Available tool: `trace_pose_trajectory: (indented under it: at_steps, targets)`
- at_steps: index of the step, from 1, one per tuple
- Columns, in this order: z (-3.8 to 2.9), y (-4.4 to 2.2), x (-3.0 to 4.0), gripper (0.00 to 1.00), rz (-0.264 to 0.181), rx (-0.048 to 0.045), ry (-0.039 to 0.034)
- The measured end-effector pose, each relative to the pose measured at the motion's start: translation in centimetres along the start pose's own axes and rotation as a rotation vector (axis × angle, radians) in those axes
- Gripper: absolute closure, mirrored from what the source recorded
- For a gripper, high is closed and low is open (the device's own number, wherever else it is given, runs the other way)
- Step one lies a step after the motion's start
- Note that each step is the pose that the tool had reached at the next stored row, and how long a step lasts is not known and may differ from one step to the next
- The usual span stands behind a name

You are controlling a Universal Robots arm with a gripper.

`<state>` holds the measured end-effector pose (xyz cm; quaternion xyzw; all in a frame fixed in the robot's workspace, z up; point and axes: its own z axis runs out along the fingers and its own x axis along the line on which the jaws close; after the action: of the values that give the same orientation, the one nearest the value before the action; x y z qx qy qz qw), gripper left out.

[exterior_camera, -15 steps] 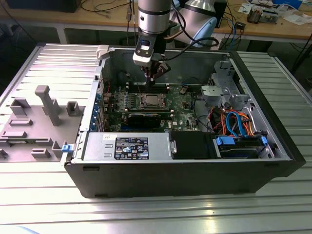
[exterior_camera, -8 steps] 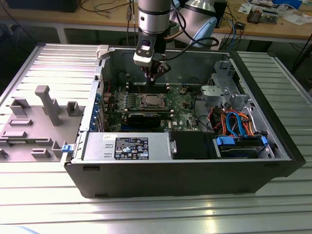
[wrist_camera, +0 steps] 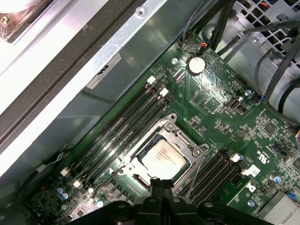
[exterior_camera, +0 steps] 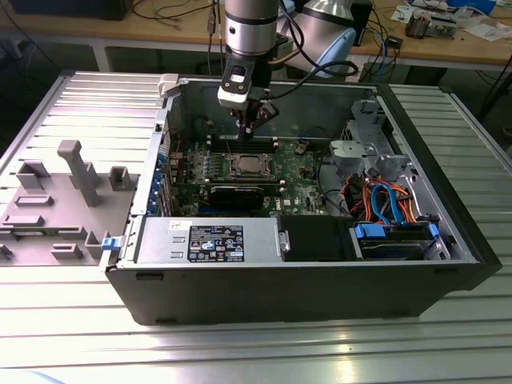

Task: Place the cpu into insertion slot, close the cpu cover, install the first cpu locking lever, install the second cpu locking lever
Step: 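Install the first cpu locking lever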

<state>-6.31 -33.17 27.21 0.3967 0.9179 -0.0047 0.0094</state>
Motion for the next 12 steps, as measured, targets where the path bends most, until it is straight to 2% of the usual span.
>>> trace_pose_trajectory:
  at_steps: [12]
  targets:
    - [0.00, -0.04, 0.03, 0.89, 0.000, 0.0001, 0.0000]
